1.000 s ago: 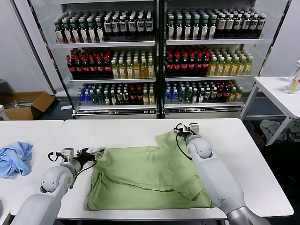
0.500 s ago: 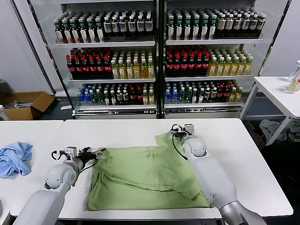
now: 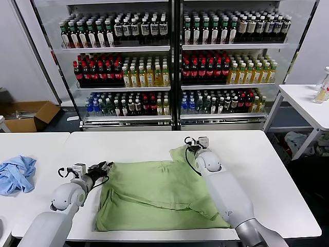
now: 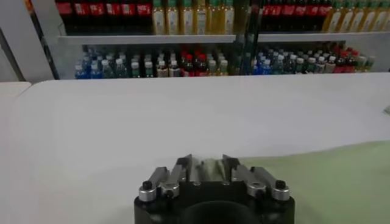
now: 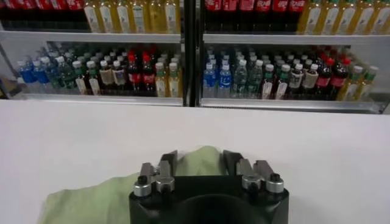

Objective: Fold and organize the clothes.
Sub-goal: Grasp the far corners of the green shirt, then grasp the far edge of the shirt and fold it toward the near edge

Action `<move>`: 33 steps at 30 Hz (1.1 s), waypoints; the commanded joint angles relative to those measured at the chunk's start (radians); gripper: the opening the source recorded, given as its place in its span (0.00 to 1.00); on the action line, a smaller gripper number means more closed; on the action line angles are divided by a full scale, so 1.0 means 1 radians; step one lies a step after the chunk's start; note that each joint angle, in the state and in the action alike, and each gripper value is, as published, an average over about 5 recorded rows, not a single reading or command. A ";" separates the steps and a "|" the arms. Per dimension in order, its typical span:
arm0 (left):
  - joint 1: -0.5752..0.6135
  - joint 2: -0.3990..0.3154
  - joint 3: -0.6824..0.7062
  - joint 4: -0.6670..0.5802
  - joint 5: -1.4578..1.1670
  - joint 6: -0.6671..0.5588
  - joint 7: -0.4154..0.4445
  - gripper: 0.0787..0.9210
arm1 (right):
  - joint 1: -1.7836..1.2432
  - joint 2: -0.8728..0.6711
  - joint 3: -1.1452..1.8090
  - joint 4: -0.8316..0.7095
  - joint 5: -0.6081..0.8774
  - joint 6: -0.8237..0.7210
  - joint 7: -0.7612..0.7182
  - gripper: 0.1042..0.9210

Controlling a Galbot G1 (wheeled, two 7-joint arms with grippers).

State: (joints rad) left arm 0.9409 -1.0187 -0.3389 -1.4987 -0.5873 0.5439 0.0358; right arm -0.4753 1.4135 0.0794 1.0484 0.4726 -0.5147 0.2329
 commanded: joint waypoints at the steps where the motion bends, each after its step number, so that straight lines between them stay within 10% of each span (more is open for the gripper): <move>1: 0.017 -0.008 0.003 -0.005 0.004 -0.009 0.002 0.19 | -0.007 0.002 0.002 0.002 0.008 -0.001 0.001 0.31; 11: 0.014 0.008 -0.017 -0.052 -0.110 -0.081 -0.040 0.01 | -0.052 -0.060 -0.003 0.246 0.042 0.036 0.005 0.01; 33: 0.341 0.058 -0.177 -0.342 -0.148 -0.120 -0.052 0.01 | -0.596 -0.322 0.156 0.990 0.199 -0.063 0.092 0.00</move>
State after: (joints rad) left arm 1.1355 -0.9692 -0.4547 -1.7345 -0.7196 0.4375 -0.0154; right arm -0.8268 1.1830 0.1682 1.7325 0.6345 -0.5620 0.3052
